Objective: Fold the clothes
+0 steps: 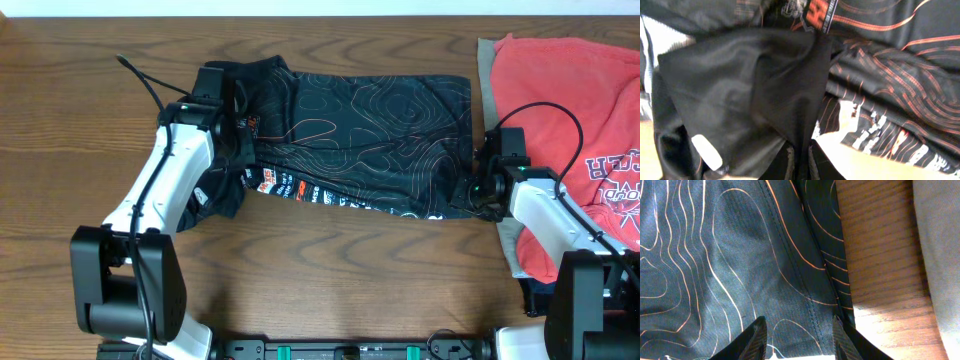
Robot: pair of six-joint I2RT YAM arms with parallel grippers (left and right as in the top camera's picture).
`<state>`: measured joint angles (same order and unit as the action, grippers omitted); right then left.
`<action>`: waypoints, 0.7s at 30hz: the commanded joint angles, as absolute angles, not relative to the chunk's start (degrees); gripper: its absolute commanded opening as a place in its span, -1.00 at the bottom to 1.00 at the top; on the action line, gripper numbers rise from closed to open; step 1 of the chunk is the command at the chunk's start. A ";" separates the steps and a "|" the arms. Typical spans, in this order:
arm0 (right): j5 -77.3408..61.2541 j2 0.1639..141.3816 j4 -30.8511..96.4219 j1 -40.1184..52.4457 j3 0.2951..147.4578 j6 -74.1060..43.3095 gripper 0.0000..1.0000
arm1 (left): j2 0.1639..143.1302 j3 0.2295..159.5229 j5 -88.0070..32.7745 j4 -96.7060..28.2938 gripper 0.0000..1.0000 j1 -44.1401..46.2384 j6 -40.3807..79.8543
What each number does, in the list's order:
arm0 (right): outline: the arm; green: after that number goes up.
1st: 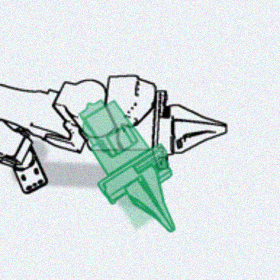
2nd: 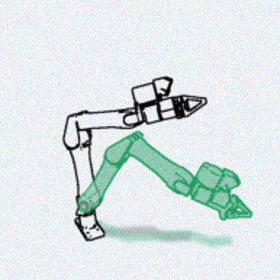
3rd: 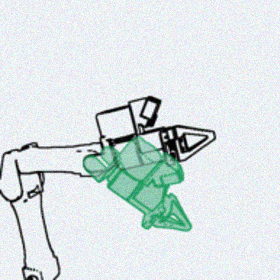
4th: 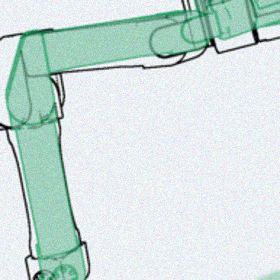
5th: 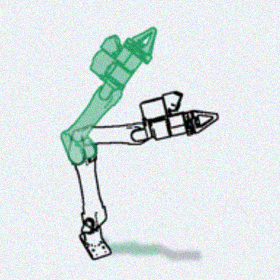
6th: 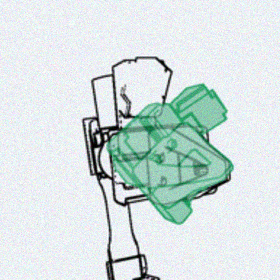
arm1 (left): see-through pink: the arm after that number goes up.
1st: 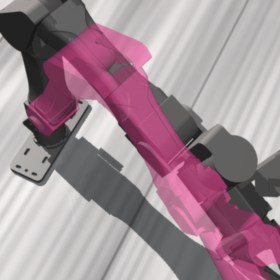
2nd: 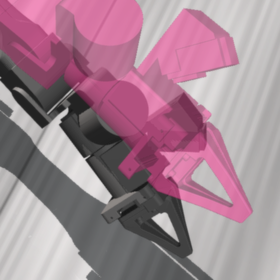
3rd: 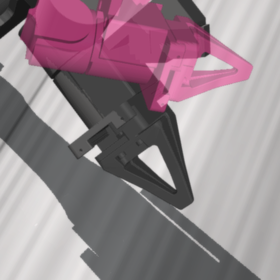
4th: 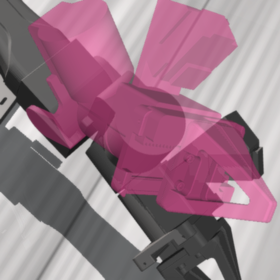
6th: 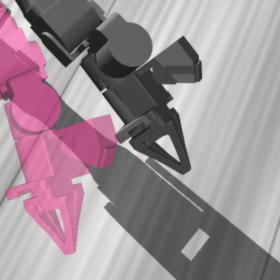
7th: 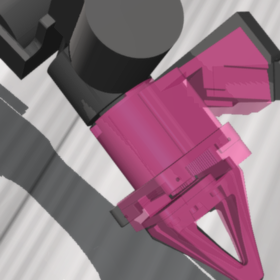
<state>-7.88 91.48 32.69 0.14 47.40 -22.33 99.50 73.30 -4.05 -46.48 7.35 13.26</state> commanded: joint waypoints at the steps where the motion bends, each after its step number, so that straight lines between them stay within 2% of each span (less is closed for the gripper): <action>1: -6.87 91.68 32.56 0.56 47.13 -22.02 -0.18 | 100.12 72.75 -3.18 -47.79 -0.78 7.42 13.15; 6: -6.87 91.68 32.62 0.56 47.13 -22.02 -0.17 | 100.12 72.51 -3.73 -46.02 -0.80 7.44 13.15; 15: -6.87 91.68 32.60 0.56 47.13 -22.02 -0.17 | 100.07 73.12 -13.06 -26.15 -0.85 7.42 16.10; 16: -6.87 91.68 32.60 0.56 47.13 -22.02 -0.17 | 100.07 73.12 -13.78 -24.25 -0.71 7.42 17.04; 17: -6.87 91.68 32.58 0.56 47.13 -22.02 -0.18 | 100.07 73.12 -14.28 -23.20 -0.36 7.42 17.72; 19: -6.87 91.68 32.58 0.56 47.13 -22.02 -0.17 | 100.07 73.12 -14.37 -23.33 0.20 7.42 18.11; 20: -6.85 91.68 32.56 0.56 47.13 -22.02 -0.17 | 100.07 73.10 -14.35 -24.53 0.42 7.42 18.09; 21: -6.87 91.68 32.58 0.56 47.13 -22.02 -0.17 | 100.07 73.10 -14.28 -26.41 0.52 7.40 18.02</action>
<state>-7.51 91.48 32.56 0.14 47.37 -22.31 99.66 72.79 -12.64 -24.27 7.38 16.64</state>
